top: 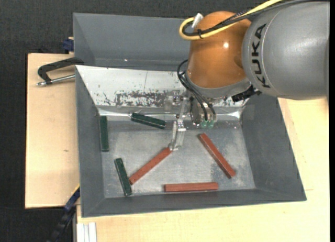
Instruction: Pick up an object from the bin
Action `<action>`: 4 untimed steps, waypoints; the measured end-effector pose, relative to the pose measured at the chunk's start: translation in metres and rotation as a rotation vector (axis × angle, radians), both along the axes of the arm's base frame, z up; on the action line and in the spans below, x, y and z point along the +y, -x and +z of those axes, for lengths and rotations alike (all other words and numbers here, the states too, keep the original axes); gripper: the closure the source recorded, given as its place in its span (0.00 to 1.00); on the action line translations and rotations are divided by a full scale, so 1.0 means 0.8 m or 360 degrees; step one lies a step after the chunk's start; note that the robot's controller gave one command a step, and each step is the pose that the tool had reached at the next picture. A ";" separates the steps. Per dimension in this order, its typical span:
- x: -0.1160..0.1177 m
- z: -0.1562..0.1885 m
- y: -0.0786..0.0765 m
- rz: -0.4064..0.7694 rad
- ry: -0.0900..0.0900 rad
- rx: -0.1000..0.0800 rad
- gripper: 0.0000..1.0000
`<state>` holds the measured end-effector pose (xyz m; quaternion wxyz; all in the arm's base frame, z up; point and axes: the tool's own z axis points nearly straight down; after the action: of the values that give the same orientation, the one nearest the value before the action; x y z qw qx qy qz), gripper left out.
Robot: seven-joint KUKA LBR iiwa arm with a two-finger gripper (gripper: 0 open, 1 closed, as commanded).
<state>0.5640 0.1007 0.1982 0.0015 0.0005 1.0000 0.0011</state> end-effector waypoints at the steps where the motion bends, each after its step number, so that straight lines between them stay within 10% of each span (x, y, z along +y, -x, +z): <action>1: 0.000 0.000 0.000 0.0000 0.0000 0.0000 0.00; 3: 0.014 -0.115 0.036 0.0194 0.0002 -0.0006 0.00; 4: 0.040 -0.159 -0.021 0.0516 0.0001 -0.0003 1.00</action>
Offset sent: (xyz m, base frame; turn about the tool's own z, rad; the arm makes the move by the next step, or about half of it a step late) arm -0.0151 0.0085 -0.1188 -0.2089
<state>0.5805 0.1326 0.0711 0.0023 -0.1608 0.9870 0.0011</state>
